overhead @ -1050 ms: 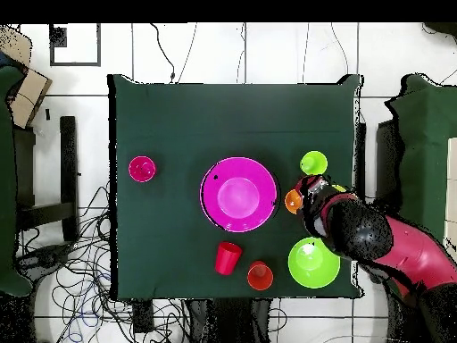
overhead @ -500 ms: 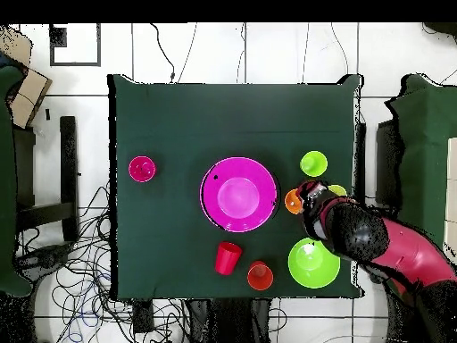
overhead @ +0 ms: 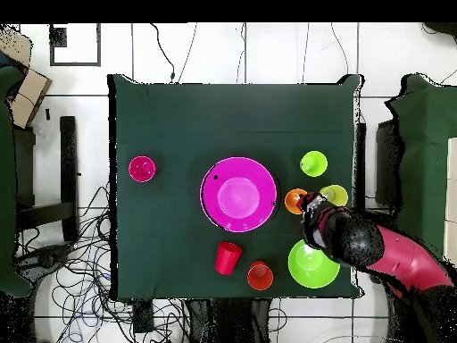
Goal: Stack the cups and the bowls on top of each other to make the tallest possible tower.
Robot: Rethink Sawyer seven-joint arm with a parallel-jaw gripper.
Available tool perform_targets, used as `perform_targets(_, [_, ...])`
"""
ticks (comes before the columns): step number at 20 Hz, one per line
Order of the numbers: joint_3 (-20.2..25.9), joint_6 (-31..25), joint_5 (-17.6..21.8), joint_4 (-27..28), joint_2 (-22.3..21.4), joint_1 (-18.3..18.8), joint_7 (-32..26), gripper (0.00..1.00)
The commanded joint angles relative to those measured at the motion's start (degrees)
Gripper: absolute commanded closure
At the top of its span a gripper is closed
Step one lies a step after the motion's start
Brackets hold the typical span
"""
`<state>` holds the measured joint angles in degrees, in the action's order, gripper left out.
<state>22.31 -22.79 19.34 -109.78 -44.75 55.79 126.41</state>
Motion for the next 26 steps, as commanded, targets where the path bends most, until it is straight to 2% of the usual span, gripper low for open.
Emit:
perform_targets(1, [-3.33, 2.19, 4.51, 1.64, 3.83, -3.21, 1.18, 0.0])
perform_targets(18, [-7.46, 8.4, 3.85, 2.22, 8.31, -6.36, 2.47, 0.0])
perform_targets(26, [-10.3, 8.65, 3.89, 1.83, 9.0, -7.59, 1.79, 0.0])
